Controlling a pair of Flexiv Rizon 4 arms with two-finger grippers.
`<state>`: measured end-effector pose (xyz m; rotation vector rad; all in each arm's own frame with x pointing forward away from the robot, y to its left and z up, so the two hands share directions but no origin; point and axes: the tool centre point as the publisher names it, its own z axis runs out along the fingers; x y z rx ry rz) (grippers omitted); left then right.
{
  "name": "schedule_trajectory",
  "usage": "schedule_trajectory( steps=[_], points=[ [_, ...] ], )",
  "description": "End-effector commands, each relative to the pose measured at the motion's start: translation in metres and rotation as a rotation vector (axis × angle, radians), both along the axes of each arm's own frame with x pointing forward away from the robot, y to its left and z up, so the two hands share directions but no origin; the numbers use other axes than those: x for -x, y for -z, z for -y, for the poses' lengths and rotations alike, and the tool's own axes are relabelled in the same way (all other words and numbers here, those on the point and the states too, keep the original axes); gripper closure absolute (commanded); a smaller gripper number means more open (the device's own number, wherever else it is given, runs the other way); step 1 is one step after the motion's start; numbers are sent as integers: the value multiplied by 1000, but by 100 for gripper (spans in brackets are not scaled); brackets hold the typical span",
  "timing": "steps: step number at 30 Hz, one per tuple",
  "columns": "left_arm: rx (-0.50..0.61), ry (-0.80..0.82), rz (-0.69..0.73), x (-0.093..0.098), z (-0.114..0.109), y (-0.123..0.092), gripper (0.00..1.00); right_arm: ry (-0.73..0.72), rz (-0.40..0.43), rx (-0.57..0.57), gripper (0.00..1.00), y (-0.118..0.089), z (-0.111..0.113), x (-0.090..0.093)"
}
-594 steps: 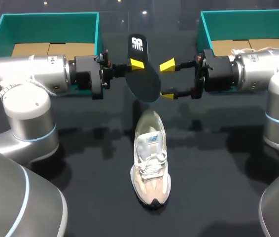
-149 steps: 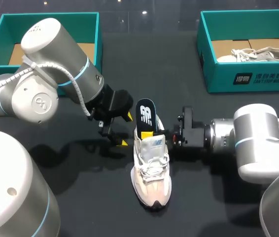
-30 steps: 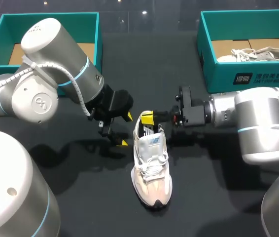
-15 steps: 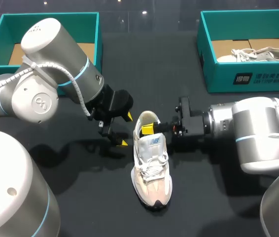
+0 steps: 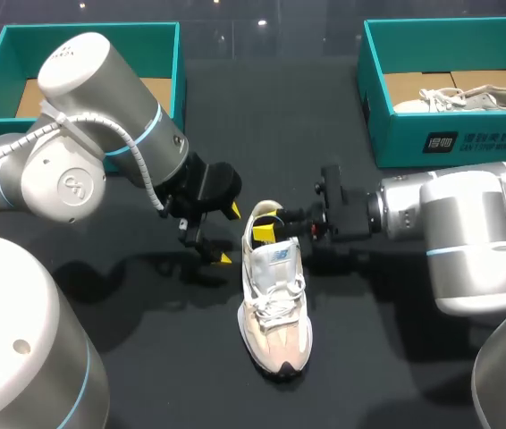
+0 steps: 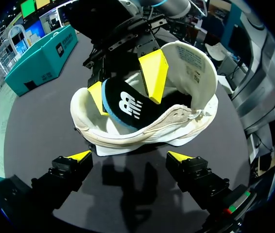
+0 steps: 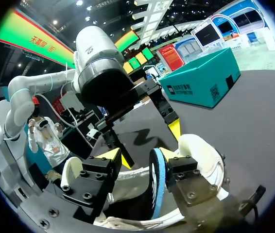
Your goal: Take the shoe out of the shoebox, open the shoe tongue, remove and reinsert the insole, then place the shoe into the shoebox
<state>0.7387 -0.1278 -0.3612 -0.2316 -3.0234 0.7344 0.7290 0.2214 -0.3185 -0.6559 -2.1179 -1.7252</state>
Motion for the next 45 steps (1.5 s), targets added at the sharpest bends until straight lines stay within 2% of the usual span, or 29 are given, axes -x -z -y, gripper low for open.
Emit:
schedule_trajectory(
  steps=[1,10,16,28,37,45],
  points=[
    [-1,6,7,2,-2,-4,0,18,9,35,51,-13,4,7],
    [-4,-2,16,-1,-6,-5,0,36,39,77,51,-20,6,9],
    [-2,-6,26,-3,-8,-11,0,52,41,88,51,-24,13,3],
    [8,-22,37,-5,-18,-18,0,94,29,124,51,-19,29,-22],
    [-1,-32,47,-9,-31,-24,0,111,-9,182,52,-15,45,-38],
    [-17,-32,54,-11,-47,-31,0,135,-30,273,52,-27,66,-45]
  ],
)
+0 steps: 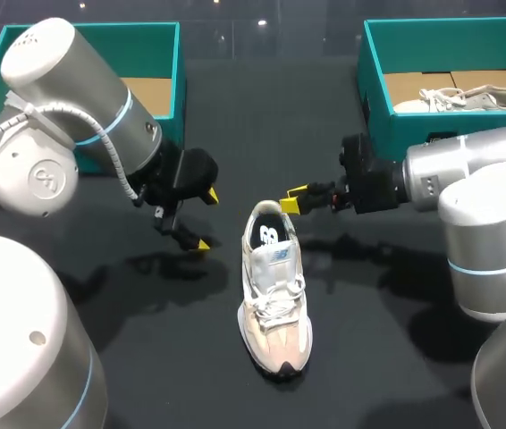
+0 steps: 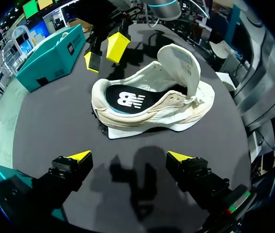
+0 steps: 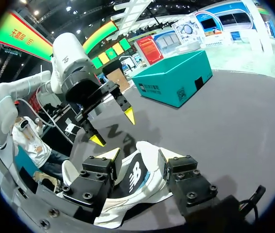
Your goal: Take the shoe out of the shoebox, open the shoe tongue, remove and reinsert the insole, then place the shoe into the shoebox
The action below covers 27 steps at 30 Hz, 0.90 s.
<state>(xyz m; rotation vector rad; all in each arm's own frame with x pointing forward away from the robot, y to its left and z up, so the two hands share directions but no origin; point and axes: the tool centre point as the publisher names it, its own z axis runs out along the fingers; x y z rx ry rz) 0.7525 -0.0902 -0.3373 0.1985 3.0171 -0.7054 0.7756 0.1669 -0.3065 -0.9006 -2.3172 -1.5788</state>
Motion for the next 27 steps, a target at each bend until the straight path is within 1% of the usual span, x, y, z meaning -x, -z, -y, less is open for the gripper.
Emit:
schedule_trajectory(
  steps=[1,4,9,11,17,23,27],
  points=[
    [-12,0,3,2,-12,-8,0,-11,-30,71,52,-17,14,1],
    [-30,-3,4,1,-19,-10,0,-7,-42,100,53,-22,19,0],
    [-47,-4,0,-3,-32,-15,0,-28,-92,145,53,-26,26,-7],
    [-69,0,-1,-3,-37,-17,0,-51,-123,158,52,-27,28,-10],
    [-100,-21,-8,-3,-49,-24,0,-88,-219,252,53,-27,34,-21],
    [-120,-46,-17,1,-57,-31,0,-133,-304,333,53,-29,39,-30],
    [-132,-66,-23,6,-63,-36,0,-164,-388,397,54,-27,42,-33]
  ],
)
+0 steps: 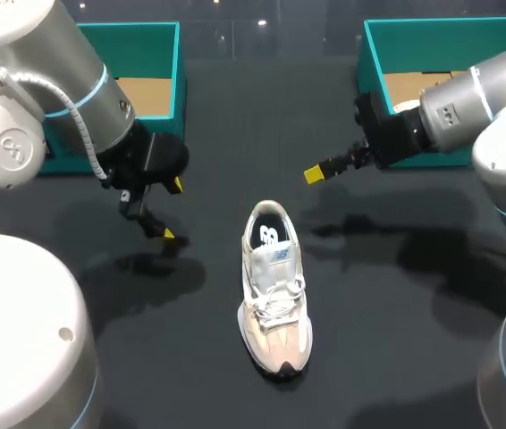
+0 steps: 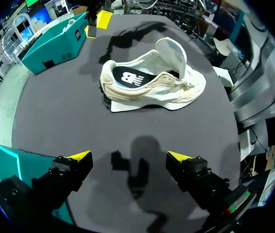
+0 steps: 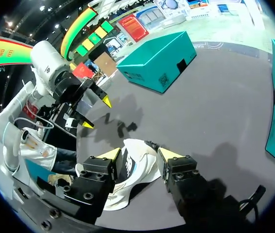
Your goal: Take the shoe out of the shoebox, open the shoe tongue, remove and reinsert the insole, then place the shoe into the shoebox
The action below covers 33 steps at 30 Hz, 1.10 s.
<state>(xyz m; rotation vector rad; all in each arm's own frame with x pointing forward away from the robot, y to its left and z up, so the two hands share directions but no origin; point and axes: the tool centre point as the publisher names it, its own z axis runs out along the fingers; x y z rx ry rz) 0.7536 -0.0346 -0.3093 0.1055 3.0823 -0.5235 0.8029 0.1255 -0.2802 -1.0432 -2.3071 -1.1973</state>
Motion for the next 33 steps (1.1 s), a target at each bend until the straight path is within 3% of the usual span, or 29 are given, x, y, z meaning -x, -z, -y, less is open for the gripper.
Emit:
schedule_trajectory(
  steps=[1,11,22,33],
  points=[
    [-13,-12,7,8,-9,-9,0,-160,-166,214,54,-1,2,-6],
    [-29,29,2,6,-26,-18,0,-92,-255,344,54,-9,18,18],
    [-23,163,14,-19,-47,-33,0,110,-202,464,55,-16,22,47],
    [-14,279,25,-42,-75,-59,0,325,-160,504,56,-17,0,74]
  ],
)
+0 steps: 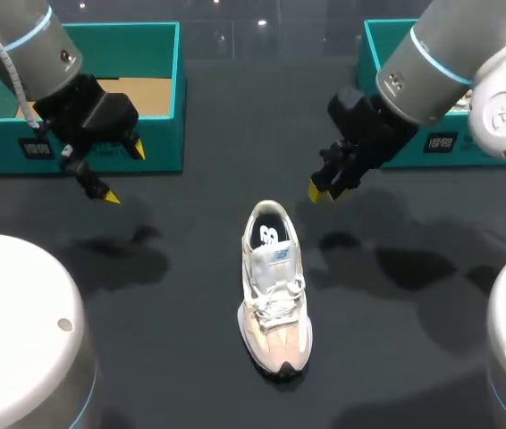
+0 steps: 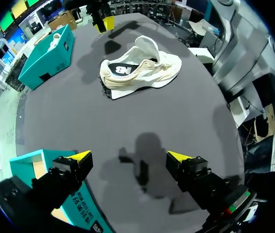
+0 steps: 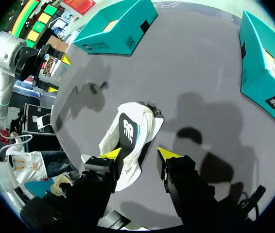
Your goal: Take the shoe out of the shoebox, open the shoe tongue, remove and reinsert the insole, then place the shoe into the shoebox
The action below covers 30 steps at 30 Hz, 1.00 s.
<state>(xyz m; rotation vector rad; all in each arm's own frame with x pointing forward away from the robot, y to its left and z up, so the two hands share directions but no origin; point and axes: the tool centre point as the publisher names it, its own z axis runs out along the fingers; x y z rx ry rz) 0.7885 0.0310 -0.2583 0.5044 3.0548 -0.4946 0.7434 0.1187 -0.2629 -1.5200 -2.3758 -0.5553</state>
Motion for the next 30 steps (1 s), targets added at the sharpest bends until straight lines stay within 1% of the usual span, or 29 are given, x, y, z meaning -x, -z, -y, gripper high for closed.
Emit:
schedule_trajectory(
  steps=[1,7,11,18,20,23,24,25,26,30],
  points=[
    [-1,33,-10,-8,-11,-9,0,100,96,70,56,1,-9,16],
    [6,105,-2,-15,-27,-15,0,179,78,133,58,2,-39,27],
    [14,151,-1,-20,-41,-16,0,237,58,137,61,4,-57,35],
    [14,194,2,-33,-60,-18,0,291,10,131,62,10,-86,38],
    [14,194,2,-33,-60,-18,0,307,-1,139,65,10,-94,39],
    [14,194,2,-33,-60,-18,0,331,8,160,75,7,-105,42],
    [14,194,2,-33,-60,-18,0,336,14,164,82,6,-108,42],
    [14,194,2,-33,-60,-18,0,345,24,173,93,5,-110,42],
    [14,194,2,-33,-60,-18,0,355,42,191,100,3,-112,42],
    [14,194,2,-33,-60,-18,0,400,86,236,100,1,-118,41]
  ],
)
